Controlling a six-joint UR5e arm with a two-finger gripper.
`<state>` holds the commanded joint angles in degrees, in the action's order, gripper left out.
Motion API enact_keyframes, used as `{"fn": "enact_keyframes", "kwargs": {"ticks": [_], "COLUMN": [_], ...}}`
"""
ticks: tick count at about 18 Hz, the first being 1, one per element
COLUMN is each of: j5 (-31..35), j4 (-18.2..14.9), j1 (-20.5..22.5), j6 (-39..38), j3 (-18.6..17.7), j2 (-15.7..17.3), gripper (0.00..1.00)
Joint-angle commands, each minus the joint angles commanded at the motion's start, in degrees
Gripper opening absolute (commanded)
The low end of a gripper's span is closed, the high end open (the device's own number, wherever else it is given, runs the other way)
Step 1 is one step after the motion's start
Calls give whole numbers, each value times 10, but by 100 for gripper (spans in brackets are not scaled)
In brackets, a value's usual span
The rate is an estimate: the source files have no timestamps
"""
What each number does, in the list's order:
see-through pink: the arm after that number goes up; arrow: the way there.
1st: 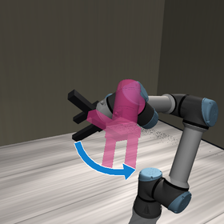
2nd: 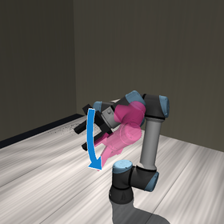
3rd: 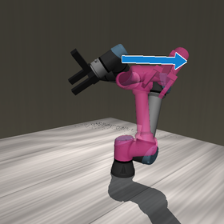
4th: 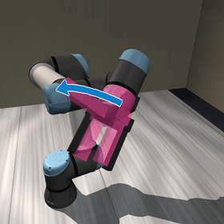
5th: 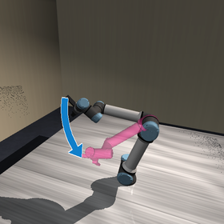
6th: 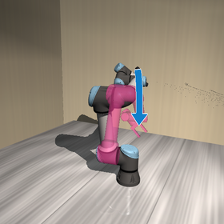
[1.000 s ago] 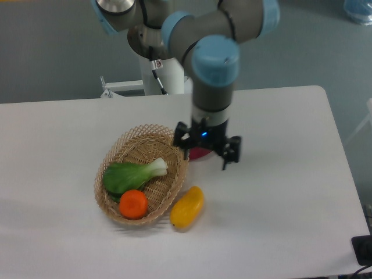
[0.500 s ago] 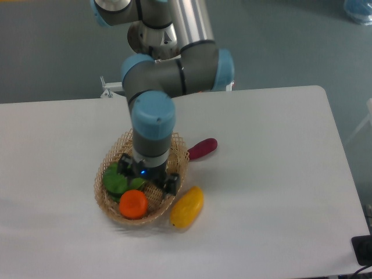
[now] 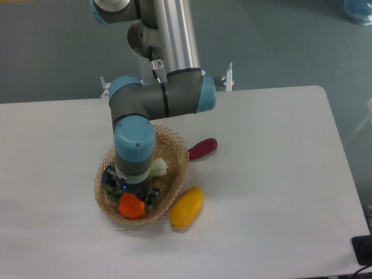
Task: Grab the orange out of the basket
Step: 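Lower the gripper into the basket and close it on the orange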
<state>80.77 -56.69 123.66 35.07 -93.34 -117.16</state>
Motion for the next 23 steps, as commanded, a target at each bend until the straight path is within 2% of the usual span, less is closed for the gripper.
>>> {"fn": "enact_keyframes", "kwargs": {"ticks": [3,23], "j5": [1,12], "j4": [9,11], "j1": [0,0], "j6": [0,0], "j3": [-2,-3], "j2": [-5,-22], "gripper": [100,100]}}
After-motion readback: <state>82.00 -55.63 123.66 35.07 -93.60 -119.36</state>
